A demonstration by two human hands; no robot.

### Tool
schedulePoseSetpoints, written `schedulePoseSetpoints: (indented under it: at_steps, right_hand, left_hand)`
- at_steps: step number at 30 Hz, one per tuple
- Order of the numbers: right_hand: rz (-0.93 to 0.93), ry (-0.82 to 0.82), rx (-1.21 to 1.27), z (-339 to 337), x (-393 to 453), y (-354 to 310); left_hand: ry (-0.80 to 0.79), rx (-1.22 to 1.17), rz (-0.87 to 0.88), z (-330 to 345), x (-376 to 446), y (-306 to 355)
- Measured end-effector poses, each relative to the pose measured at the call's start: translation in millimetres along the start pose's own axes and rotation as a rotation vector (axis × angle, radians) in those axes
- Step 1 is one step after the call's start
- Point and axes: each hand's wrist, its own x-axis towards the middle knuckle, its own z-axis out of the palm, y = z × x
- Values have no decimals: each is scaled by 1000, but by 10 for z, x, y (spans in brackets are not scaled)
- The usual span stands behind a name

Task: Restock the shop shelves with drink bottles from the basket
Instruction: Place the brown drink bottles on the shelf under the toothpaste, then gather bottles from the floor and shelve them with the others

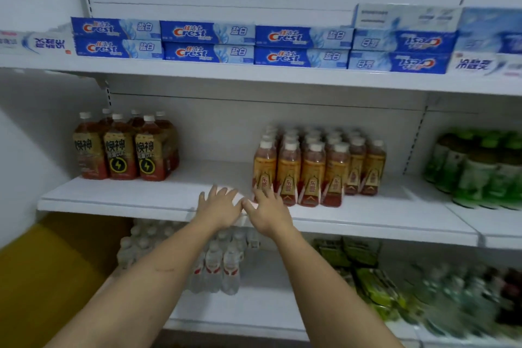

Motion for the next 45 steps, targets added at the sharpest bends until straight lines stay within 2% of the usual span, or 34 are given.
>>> schedulePoseSetpoints:
  at_steps: [5, 14, 20, 26, 29, 41, 45]
  right_hand:
    - [65, 21, 11, -105, -548, 321]
    - [239, -67, 2, 81, -1540, 953]
    - [352, -165, 35, 684, -2343, 1088]
    - [415, -423, 37, 1457, -3362, 1028]
    - [398, -486, 26, 1711, -3663, 919]
    - [304, -636, 84, 2229, -3770, 687]
    - [220, -780, 24, 2547, -3643, 629]
  left_hand:
    - [52, -7, 34, 170, -385, 433]
    - [-121, -72, 127, 873, -1096, 832]
    - [-289, -124, 73, 1567, -1935, 602]
    - [-457, -160, -25, 2196, -2969, 80]
    - [-503, -224, -95, 2360, -3401, -144]
    - [-499, -284, -314, 2604, -3738, -665]
    - [-569, -327, -436, 2790, -3906, -794]
